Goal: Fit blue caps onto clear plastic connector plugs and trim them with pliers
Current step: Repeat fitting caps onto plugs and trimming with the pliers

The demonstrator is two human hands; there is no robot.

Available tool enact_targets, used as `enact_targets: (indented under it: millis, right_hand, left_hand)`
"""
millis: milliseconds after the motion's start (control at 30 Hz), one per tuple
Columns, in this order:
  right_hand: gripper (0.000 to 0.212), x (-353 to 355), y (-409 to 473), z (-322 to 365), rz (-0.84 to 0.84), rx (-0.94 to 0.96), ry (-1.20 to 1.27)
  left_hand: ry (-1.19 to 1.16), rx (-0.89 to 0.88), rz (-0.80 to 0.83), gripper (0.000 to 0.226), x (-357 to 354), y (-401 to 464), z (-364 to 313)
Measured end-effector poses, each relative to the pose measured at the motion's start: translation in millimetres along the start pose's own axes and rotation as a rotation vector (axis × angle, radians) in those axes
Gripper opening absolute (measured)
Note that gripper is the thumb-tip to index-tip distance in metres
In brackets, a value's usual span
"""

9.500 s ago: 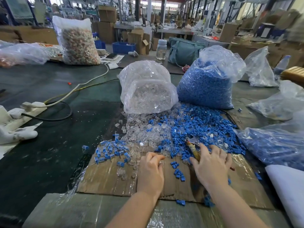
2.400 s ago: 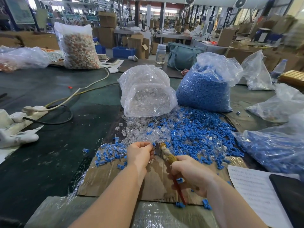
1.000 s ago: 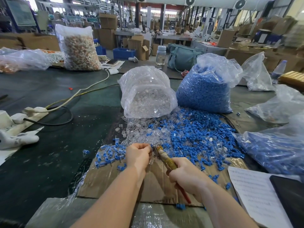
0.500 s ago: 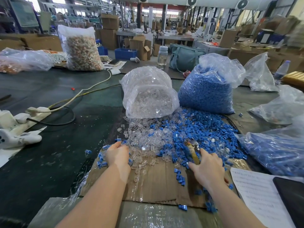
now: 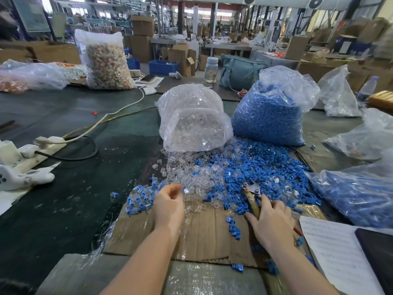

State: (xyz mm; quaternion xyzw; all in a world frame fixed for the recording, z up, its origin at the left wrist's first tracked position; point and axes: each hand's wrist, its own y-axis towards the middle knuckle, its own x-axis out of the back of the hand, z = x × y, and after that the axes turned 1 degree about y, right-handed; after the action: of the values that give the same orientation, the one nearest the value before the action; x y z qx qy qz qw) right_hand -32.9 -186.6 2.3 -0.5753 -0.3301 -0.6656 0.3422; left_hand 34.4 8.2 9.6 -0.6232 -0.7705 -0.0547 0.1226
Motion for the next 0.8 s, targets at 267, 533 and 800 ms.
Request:
enact_targets:
  millis: [267,533,800]
  right_hand:
    - [0.055,2,-9,7,-0.056,0.108,0.078]
    - [0.028,-7,-15,21,-0.135,0.365,0.077]
    - [0.016,-12,-14,28,-0.119,0.405,0.056]
  left_hand:
    - [0.281,-0.236,0.261,0.021,-31,-35,13]
    - [0.357,-0.379,0.251,0.020,-31,-48,25]
    - [0.351,-0.418,0.231,0.016,-31,-50,28]
